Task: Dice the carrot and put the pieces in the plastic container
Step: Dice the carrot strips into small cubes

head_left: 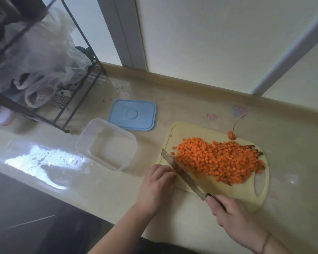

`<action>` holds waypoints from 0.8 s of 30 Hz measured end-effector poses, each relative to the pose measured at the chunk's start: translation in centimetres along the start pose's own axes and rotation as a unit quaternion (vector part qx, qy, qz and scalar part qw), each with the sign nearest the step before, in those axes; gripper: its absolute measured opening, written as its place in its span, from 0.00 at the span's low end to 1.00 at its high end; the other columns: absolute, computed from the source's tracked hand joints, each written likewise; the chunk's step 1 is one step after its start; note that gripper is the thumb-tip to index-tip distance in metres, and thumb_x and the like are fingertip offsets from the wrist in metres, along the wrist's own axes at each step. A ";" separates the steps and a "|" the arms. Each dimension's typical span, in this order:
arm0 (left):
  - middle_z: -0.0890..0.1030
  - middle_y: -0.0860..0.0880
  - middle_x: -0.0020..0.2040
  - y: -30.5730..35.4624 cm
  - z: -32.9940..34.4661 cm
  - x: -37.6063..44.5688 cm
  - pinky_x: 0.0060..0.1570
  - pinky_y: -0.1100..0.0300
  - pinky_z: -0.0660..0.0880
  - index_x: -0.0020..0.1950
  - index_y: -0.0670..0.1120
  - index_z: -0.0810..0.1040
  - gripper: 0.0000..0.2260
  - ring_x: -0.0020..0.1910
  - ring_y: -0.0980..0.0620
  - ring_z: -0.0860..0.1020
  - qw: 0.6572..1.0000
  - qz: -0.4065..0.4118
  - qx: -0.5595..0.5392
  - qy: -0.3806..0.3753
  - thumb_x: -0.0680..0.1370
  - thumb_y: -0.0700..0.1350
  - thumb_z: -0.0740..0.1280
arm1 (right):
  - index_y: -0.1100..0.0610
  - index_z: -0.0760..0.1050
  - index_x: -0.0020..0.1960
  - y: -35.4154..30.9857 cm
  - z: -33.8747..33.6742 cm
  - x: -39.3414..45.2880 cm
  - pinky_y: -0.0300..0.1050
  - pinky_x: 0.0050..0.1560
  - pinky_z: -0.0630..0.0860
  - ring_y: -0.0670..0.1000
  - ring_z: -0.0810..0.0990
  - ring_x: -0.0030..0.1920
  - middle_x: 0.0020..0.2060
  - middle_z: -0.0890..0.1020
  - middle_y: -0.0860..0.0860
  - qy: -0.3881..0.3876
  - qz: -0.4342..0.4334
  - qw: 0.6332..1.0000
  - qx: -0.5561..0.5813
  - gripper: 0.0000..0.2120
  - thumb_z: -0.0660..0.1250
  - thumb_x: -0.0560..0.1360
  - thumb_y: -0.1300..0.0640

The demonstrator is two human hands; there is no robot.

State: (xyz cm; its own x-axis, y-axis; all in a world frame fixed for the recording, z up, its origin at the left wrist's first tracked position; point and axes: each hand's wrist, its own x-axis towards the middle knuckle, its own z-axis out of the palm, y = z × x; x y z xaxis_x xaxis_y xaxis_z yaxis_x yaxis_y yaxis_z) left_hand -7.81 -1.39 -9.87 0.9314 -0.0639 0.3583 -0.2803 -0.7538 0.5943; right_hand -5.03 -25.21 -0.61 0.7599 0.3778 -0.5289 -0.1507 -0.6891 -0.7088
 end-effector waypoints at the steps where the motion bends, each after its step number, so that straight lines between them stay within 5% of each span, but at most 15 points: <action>1: 0.80 0.50 0.53 -0.1 0.2 0.0 0.49 0.51 0.76 0.53 0.44 0.83 0.05 0.49 0.46 0.78 1.000 -0.004 0.002 0.003 0.80 0.43 0.69 | 0.58 0.68 0.33 0.0 0.0 0.1 0.41 0.30 0.64 0.43 0.66 0.25 0.22 0.69 0.48 0.004 0.005 1.000 0.007 0.21 0.61 0.79 0.46; 10: 0.80 0.49 0.50 -0.3 0.8 0.2 0.46 0.52 0.76 0.49 0.45 0.82 0.02 0.46 0.46 0.78 1.000 0.001 0.015 0.018 0.78 0.41 0.73 | 0.54 0.67 0.32 0.5 -0.6 0.8 0.33 0.26 0.60 0.44 0.64 0.23 0.21 0.65 0.47 -0.031 0.061 0.996 0.063 0.19 0.61 0.79 0.46; 20: 0.79 0.48 0.50 -0.1 1.1 0.9 0.44 0.56 0.76 0.50 0.44 0.80 0.03 0.44 0.46 0.79 1.000 0.015 -0.009 0.004 0.80 0.43 0.67 | 0.58 0.68 0.34 -0.1 -0.5 0.6 0.47 0.34 0.70 0.43 0.71 0.27 0.24 0.72 0.50 0.004 -0.004 1.000 -0.029 0.22 0.60 0.77 0.42; 24: 0.79 0.49 0.50 0.0 1.0 1.1 0.45 0.57 0.76 0.51 0.45 0.80 0.04 0.44 0.46 0.79 1.000 0.011 -0.012 0.002 0.79 0.43 0.66 | 0.60 0.69 0.35 -0.2 -0.2 0.3 0.48 0.36 0.72 0.44 0.73 0.28 0.25 0.73 0.50 0.011 -0.007 0.999 -0.030 0.30 0.55 0.71 0.31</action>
State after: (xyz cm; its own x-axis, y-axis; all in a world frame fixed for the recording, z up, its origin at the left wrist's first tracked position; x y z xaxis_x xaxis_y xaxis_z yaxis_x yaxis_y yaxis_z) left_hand -6.55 -2.11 -10.18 0.9245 -0.0777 0.3732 -0.3055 -0.7367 0.6032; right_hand -4.65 -25.08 -0.52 0.7753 0.3744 -0.5087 -0.1024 -0.7202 -0.6862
